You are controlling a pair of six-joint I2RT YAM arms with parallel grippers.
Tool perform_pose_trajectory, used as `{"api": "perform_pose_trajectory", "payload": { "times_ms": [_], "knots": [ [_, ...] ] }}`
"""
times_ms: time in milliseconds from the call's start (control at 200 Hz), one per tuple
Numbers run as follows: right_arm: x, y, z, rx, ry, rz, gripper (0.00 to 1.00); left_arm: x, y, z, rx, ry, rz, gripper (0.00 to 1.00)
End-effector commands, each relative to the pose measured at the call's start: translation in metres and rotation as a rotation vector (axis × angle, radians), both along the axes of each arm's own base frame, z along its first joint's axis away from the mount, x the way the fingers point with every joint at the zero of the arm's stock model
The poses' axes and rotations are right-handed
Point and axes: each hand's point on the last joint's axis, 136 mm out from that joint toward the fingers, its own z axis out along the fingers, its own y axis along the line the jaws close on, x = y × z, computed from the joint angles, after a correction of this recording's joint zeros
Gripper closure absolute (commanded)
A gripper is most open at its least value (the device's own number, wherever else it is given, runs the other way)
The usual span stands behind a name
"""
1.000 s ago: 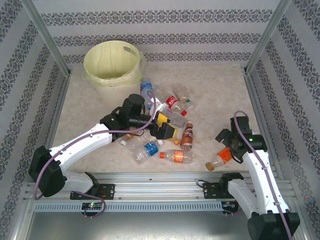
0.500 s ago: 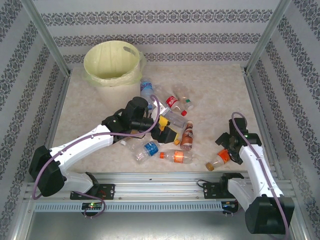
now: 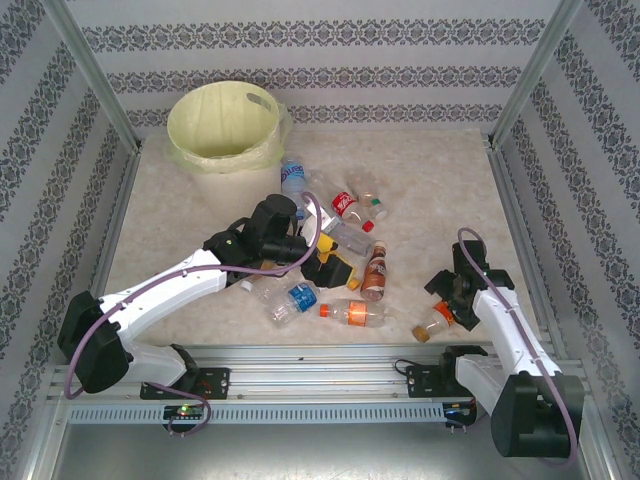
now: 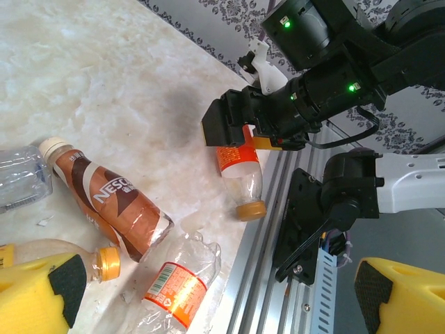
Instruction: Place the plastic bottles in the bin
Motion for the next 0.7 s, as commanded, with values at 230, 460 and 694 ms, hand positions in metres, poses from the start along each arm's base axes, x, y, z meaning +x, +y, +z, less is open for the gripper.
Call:
{"api": "perform_pose_trajectory", "payload": {
  "times_ms": [230, 460, 694],
  "knots": [
    [0.003, 0.004, -0.01, 0.04, -0.013, -0.021, 0.16, -0.005, -0.006, 0.006, 0.006, -0.022, -0.031, 0.0],
    [0.006, 0.009, -0.015, 0.071, -0.03, -0.016, 0.21, -0.005, -0.01, -0.001, 0.024, -0.014, -0.042, 0.0],
    [0.008, 0.01, -0.016, 0.072, -0.038, -0.008, 0.24, -0.008, -0.011, -0.005, 0.048, -0.006, -0.051, 0.0]
  ]
}}
